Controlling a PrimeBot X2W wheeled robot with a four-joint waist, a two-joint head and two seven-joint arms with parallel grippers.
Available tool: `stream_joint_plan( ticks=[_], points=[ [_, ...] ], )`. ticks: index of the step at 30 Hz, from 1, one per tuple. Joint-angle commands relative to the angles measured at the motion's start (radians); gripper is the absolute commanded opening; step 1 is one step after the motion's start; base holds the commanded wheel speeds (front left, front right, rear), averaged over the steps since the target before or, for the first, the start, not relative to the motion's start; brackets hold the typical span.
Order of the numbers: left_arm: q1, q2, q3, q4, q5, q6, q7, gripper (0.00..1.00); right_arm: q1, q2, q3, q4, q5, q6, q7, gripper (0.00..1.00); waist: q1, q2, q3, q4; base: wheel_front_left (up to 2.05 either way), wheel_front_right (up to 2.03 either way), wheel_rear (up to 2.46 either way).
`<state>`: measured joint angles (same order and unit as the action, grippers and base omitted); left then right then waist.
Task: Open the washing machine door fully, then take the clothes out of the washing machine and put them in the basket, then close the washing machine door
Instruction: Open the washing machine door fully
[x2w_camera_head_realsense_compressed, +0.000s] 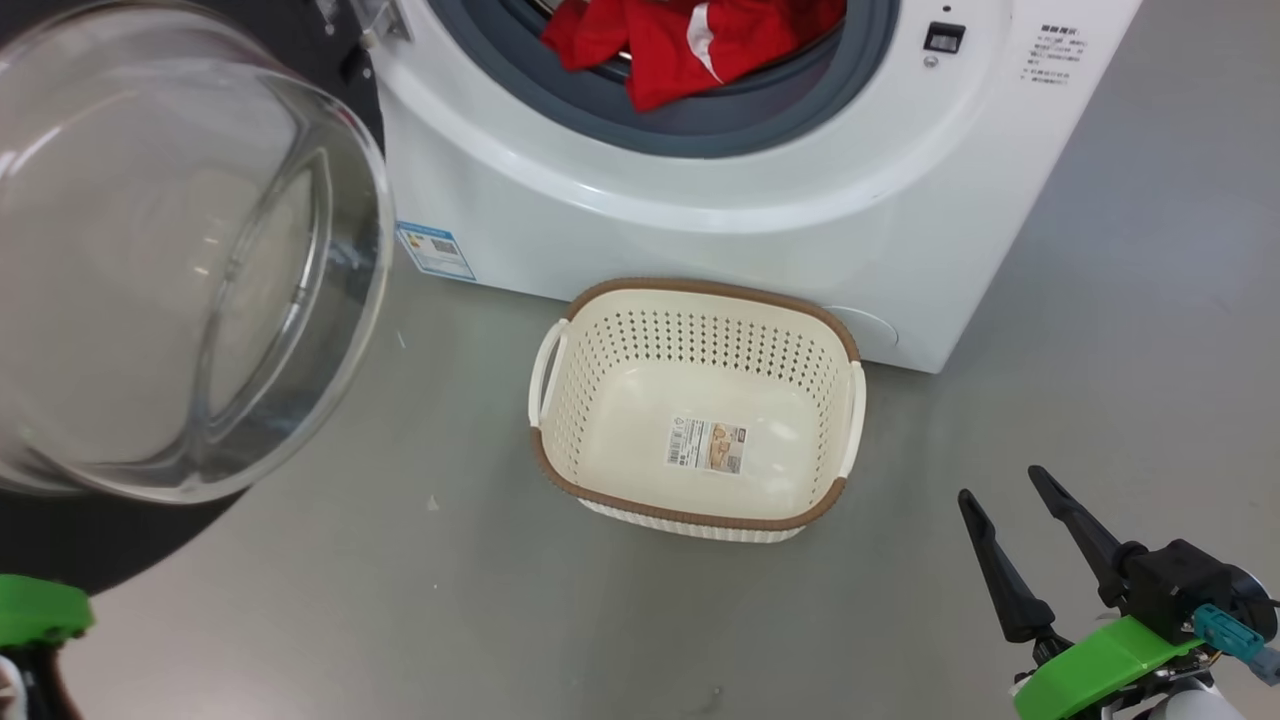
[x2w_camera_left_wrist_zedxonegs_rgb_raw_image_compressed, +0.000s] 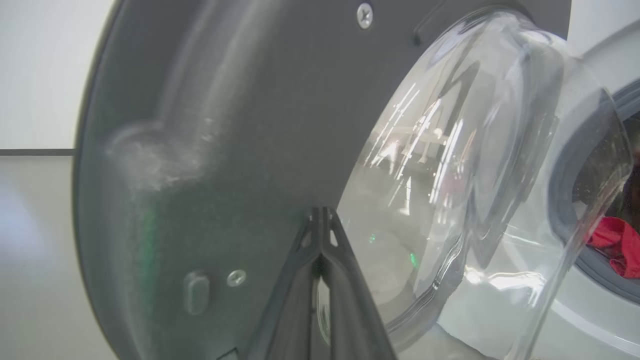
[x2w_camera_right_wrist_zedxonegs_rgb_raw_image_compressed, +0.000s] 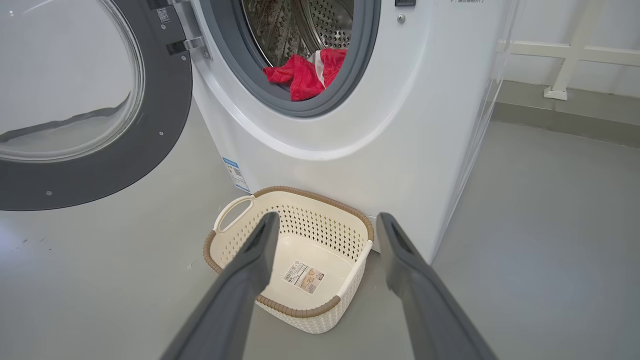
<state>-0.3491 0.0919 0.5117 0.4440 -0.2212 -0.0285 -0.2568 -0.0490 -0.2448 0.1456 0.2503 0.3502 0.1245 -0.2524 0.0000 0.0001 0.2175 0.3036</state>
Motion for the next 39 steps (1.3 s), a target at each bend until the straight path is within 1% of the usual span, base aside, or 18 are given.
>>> stream_joint_plan(
  ticks=[1, 6, 9, 14, 17, 24, 27, 32, 39],
  points=[
    [-0.036, 0.067, 0.055, -0.011, 0.011, -0.003, -0.005, 0.00, -0.025, -0.014, 0.025, -0.025, -0.008, 0.006, -0.009, 1.00, 0.0000, -0.0001, 0.015, -0.010, 0.00, 0.00, 0.00],
    [-0.081, 0.097, 0.118, 0.040, 0.028, -0.010, -0.005, 0.00, -0.038, -0.018, 0.032, -0.027, -0.007, 0.006, -0.009, 1.00, 0.0000, -0.0001, 0.039, -0.024, 0.00, 0.00, 0.00],
    [-0.110, 0.104, 0.147, 0.068, 0.032, -0.022, -0.005, 0.00, -0.044, -0.022, 0.031, -0.029, -0.005, 0.006, -0.009, 1.00, 0.0000, -0.0001, 0.052, -0.028, 0.00, 0.00, 0.00],
    [-0.149, 0.125, 0.196, 0.115, 0.051, -0.029, -0.005, 0.00, -0.047, -0.026, 0.033, -0.031, -0.006, 0.006, -0.009, 1.00, 0.0000, -0.0001, 0.064, -0.032, 0.00, 0.00, 0.00],
    [-0.168, 0.138, 0.213, 0.139, 0.067, -0.036, -0.005, 0.00, -0.049, -0.028, 0.037, -0.031, -0.006, 0.006, -0.009, 1.00, 0.0000, -0.0001, 0.067, -0.034, 0.00, 0.00, 0.00],
    [-0.192, 0.147, 0.233, 0.172, 0.099, -0.047, -0.005, 0.00, -0.051, -0.029, 0.043, -0.029, -0.005, 0.006, -0.009, 1.00, 0.0000, -0.0001, 0.063, -0.034, 0.00, 0.00, 0.00],
    [-0.196, 0.147, 0.238, 0.183, 0.110, -0.054, -0.005, 0.00, -0.051, -0.028, 0.043, -0.028, -0.005, 0.006, -0.009, 1.00, 0.0000, -0.0001, 0.056, -0.032, 0.00, 0.00, 0.00],
    [-0.182, 0.129, 0.238, 0.183, 0.126, -0.069, -0.005, 0.00, -0.049, -0.023, 0.042, -0.024, -0.005, 0.006, -0.009, 1.00, 0.0000, -0.0001, 0.041, -0.028, 0.00, 0.00, 0.00],
    [-0.132, 0.084, 0.212, 0.149, 0.119, -0.095, -0.005, 0.00, -0.041, -0.014, 0.041, -0.020, -0.004, 0.006, -0.009, 1.00, 0.0000, -0.0001, 0.013, -0.020, 0.00, 0.00, 0.00]
  ],
)
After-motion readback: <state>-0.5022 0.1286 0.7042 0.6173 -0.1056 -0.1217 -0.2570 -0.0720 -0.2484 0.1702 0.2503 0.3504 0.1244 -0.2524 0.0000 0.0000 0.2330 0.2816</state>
